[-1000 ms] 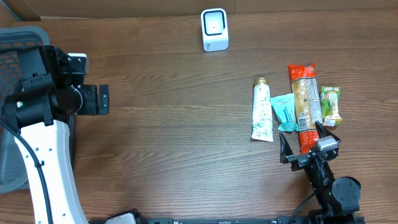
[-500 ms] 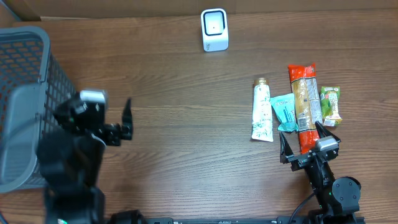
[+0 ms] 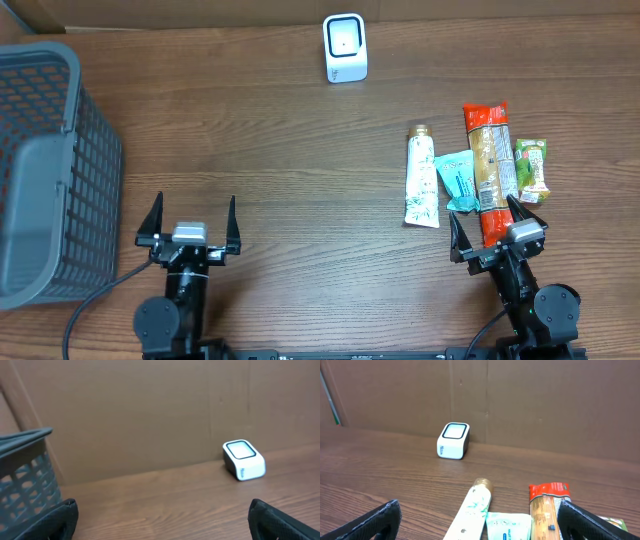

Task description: Scan the item barcode

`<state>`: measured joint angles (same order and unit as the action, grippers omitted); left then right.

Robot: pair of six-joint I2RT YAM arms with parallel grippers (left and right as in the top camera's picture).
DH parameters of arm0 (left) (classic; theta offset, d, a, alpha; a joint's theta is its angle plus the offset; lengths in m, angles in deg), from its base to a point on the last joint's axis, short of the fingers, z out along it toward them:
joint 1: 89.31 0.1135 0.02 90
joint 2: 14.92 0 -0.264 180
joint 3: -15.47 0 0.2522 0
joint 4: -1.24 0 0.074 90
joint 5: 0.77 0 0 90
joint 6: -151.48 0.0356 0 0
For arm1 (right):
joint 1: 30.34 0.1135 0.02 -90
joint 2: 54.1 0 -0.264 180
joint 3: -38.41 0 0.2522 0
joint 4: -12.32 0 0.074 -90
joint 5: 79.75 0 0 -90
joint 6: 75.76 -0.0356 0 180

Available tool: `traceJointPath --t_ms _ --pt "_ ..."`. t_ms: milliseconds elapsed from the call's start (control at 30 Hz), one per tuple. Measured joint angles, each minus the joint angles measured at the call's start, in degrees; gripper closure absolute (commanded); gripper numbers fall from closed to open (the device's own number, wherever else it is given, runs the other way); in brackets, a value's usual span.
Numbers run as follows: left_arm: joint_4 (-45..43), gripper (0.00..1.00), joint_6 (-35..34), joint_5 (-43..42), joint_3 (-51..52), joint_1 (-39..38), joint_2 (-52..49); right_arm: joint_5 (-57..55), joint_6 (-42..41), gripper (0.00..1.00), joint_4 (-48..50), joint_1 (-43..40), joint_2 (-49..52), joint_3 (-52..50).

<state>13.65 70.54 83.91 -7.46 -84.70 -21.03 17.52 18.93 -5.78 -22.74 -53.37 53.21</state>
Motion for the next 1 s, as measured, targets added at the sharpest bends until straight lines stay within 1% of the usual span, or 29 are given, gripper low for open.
traceJointPath --t_ms 267,367,433,1000 --pt "-0.4 0.00 0.3 5.7 7.3 -1.0 3.3 0.0 0.0 0.00 0.0 0.0 0.0 0.0" --pt "4.1 0.00 0.4 7.0 8.5 -1.0 4.9 0.0 0.0 0.00 0.0 0.0 0.0 0.0" --pt "5.7 0.00 0.5 7.8 8.7 -1.0 5.0 0.0 0.0 0.00 0.0 0.0 0.0 0.0" --pt "5.6 0.01 0.5 7.8 8.7 -1.0 5.1 0.0 0.0 0.00 0.0 0.0 0.0 0.0"
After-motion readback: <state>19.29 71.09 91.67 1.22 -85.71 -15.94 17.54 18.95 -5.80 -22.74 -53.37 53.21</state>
